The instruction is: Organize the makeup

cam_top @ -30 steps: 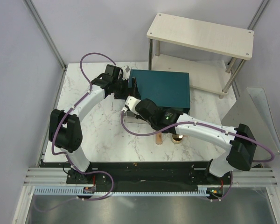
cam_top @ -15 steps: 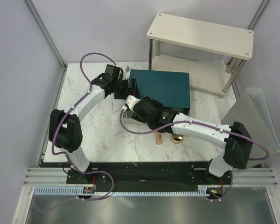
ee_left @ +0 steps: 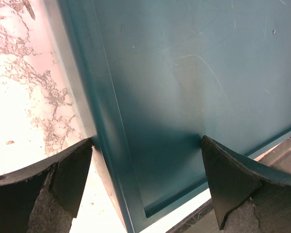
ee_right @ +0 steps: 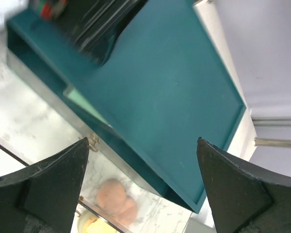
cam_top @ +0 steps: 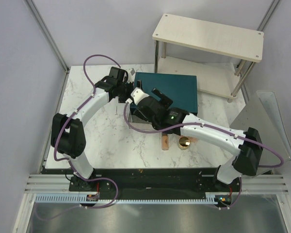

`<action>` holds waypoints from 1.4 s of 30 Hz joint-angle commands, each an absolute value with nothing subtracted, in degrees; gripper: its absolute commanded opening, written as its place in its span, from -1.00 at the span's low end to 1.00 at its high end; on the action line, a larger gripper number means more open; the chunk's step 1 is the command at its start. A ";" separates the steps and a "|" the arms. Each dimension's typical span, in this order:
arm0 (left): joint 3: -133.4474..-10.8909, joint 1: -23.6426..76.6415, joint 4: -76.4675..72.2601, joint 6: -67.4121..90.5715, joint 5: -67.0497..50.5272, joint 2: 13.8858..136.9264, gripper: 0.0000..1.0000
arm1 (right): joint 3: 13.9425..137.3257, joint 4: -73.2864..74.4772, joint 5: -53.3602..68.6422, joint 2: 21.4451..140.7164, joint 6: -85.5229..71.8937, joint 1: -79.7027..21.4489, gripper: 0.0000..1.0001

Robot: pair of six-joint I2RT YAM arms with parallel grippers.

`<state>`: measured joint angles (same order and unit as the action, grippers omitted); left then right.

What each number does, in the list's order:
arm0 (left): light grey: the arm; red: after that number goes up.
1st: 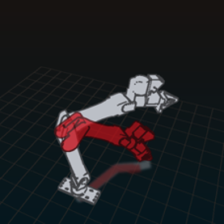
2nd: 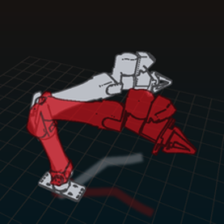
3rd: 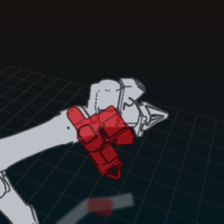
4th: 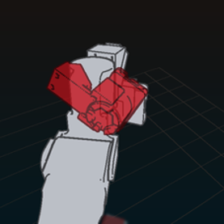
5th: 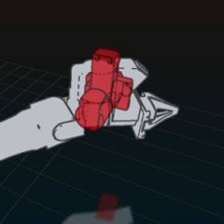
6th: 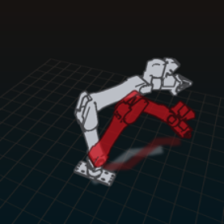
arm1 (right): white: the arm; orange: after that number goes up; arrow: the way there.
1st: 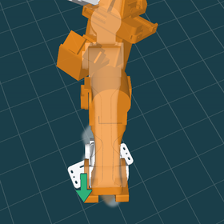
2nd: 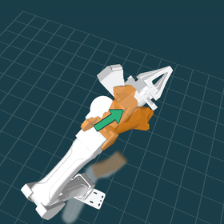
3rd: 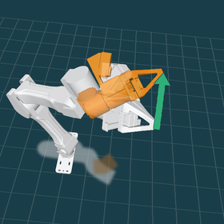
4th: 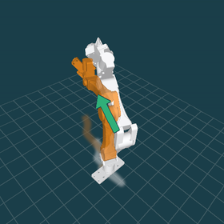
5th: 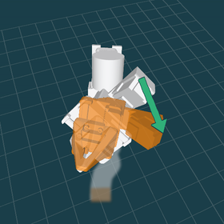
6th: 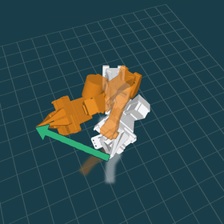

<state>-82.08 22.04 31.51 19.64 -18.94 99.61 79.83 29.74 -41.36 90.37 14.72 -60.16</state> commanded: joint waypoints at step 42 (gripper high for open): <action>-87.44 22.32 40.16 13.71 -11.96 91.32 0.99 | 47.45 25.74 -14.50 75.15 -27.95 -61.35 0.62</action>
<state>-83.64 22.26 38.26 16.40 -14.76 95.68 45.15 25.34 -13.98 78.17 -28.99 -60.47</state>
